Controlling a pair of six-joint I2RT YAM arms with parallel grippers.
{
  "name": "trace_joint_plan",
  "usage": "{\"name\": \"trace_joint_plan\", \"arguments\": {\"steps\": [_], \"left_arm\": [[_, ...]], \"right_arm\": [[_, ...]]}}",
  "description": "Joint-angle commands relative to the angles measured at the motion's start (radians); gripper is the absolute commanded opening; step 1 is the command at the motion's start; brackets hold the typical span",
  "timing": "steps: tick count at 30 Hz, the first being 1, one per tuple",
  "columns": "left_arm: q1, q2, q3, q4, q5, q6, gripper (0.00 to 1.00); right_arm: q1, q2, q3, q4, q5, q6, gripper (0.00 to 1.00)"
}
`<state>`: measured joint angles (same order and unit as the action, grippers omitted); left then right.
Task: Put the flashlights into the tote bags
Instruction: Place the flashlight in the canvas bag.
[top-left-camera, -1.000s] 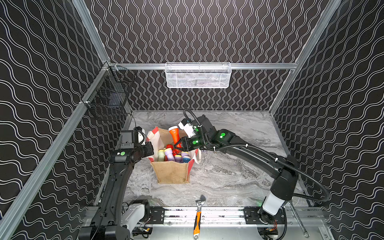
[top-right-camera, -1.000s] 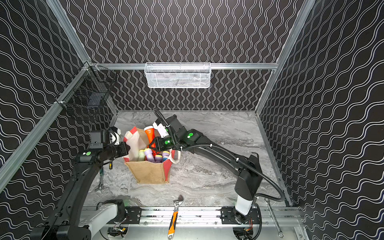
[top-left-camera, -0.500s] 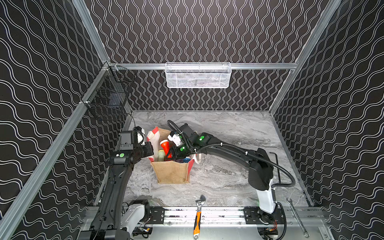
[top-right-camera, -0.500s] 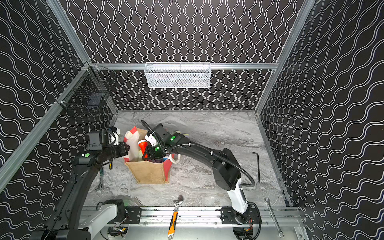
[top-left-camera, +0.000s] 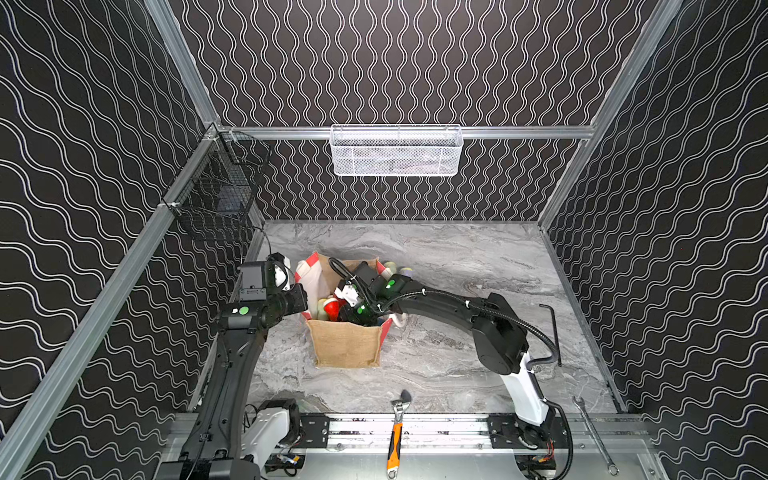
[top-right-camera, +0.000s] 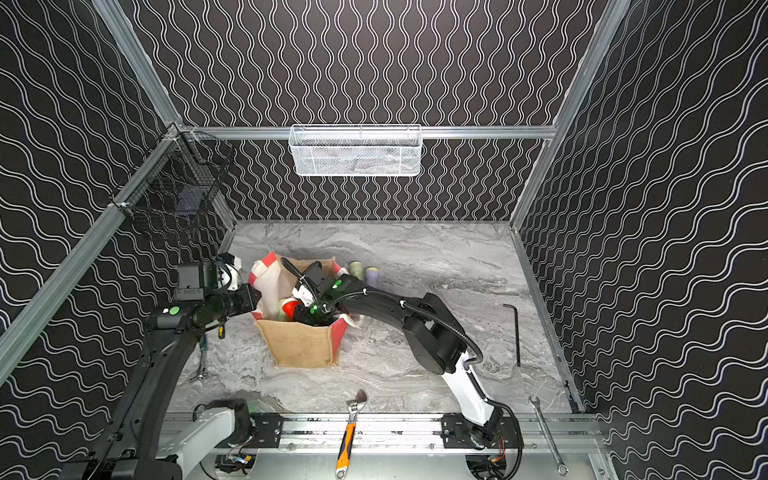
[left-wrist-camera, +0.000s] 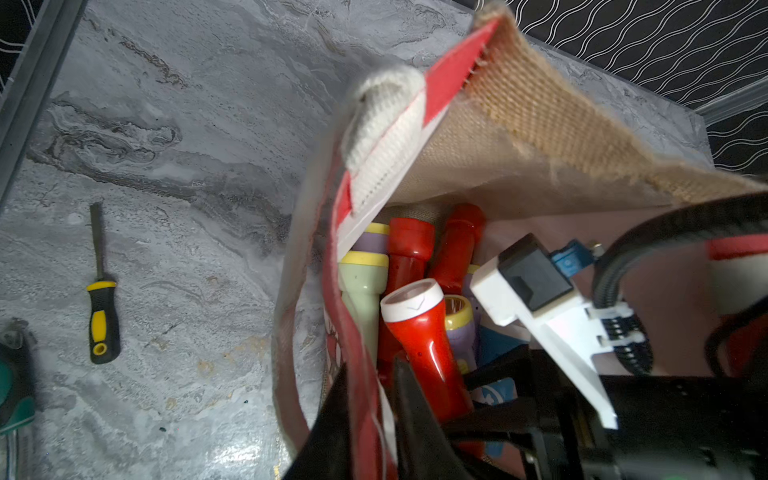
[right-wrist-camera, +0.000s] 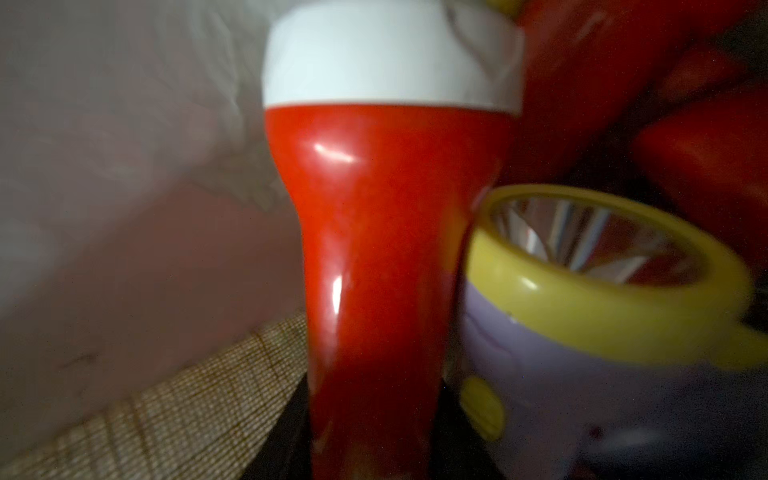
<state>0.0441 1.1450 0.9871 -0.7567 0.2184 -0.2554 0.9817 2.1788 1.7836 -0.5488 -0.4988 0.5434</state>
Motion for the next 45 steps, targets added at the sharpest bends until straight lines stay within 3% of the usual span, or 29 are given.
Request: {"name": "trace_joint_plan", "arguments": {"steps": [1,13,28,37,41,45], "left_arm": [[0.001,0.004,-0.002,0.028,0.003,0.010,0.21],[0.001,0.004,-0.003,0.024,-0.004,0.010,0.21],[0.000,0.003,-0.001,0.025,-0.007,0.009,0.21],[0.001,0.006,-0.001,0.022,-0.020,0.010,0.21],[0.001,0.011,0.001,0.021,-0.030,0.010,0.21],[0.001,0.018,0.002,0.023,-0.028,0.008,0.21]], "right_arm": [[-0.001,0.011,-0.005,-0.066,0.028,0.002,0.39],[-0.002,-0.043,0.090,-0.110,0.089,-0.038,0.56],[-0.007,-0.261,0.124,-0.127,0.259,-0.105,0.58],[-0.047,-0.487,-0.021,-0.078,0.469,-0.151,0.62],[-0.125,-0.600,-0.166,-0.056,0.567,-0.130,0.63],[-0.245,-0.691,-0.308,-0.006,0.541,-0.086,0.63]]}}
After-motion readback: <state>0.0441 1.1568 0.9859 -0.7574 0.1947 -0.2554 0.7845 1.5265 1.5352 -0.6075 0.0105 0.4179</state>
